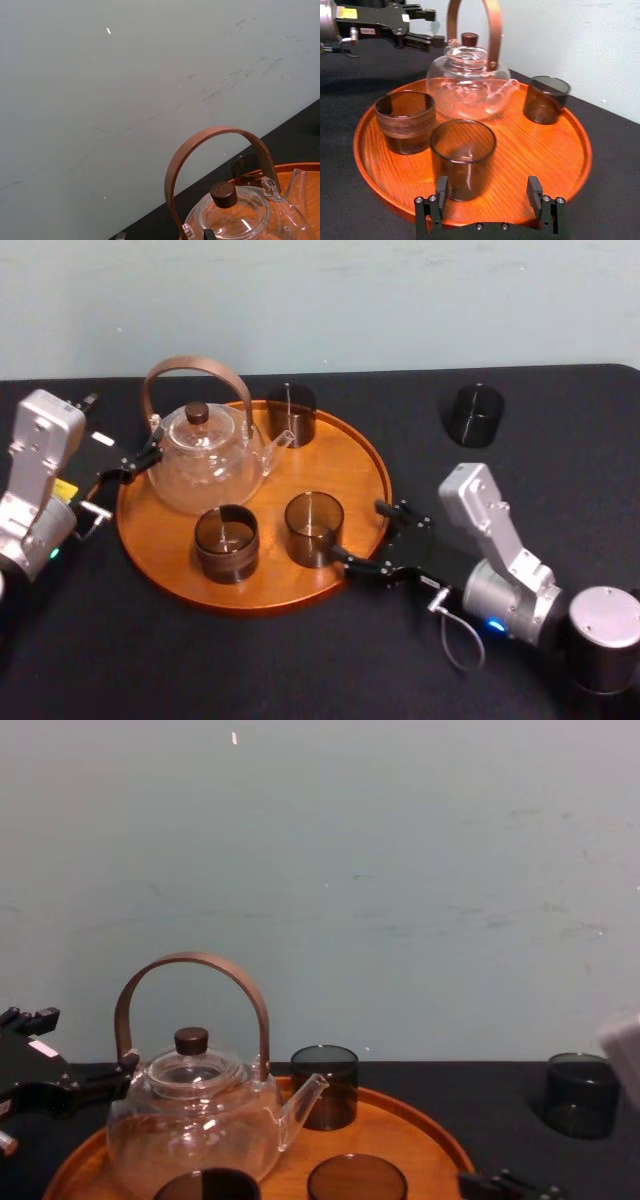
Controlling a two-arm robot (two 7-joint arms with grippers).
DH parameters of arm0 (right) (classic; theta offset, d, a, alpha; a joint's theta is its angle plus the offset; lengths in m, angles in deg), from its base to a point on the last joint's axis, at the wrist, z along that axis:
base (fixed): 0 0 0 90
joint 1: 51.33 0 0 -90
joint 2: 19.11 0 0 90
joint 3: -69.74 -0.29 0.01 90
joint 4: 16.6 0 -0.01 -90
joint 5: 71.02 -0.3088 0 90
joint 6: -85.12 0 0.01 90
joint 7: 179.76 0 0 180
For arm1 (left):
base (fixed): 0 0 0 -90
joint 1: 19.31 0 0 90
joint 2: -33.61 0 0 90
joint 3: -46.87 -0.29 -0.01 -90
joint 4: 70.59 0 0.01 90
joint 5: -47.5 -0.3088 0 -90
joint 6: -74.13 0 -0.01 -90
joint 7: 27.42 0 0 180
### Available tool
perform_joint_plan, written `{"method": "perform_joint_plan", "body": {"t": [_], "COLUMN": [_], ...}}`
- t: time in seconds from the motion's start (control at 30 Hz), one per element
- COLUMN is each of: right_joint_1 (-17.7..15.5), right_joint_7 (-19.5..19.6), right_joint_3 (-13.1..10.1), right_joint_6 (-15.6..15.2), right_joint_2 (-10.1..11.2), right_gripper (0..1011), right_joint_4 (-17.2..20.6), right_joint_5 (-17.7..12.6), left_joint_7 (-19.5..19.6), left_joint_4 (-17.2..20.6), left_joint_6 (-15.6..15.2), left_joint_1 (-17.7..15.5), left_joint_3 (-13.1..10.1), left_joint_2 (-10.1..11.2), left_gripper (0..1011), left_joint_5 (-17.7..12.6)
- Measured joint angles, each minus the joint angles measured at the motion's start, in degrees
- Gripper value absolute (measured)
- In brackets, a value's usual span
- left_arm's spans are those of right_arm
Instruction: Pick up the glass from the table and place it on the tray.
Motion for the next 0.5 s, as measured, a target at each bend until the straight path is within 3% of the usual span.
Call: {"method": "perform_joint_plan", "body": {"t": [0.5], "right_joint_1": [-4.3], "right_joint_7": [3.5], "right_joint_3": [-7.3], "right_joint_6": [0.2], "right_joint_2": [2.5], "right_gripper": [1002], "right_joint_4": [2.8], "right_joint_5": [-2.3], "left_joint_7": [0.0], "left_joint_4": [0.0], "left_joint_6": [0.0], "left_joint_1": [0.0], "left_joint_3": [0.0], "left_joint_2": [0.0], "left_gripper": [1010], "left_joint_5": [0.0]}}
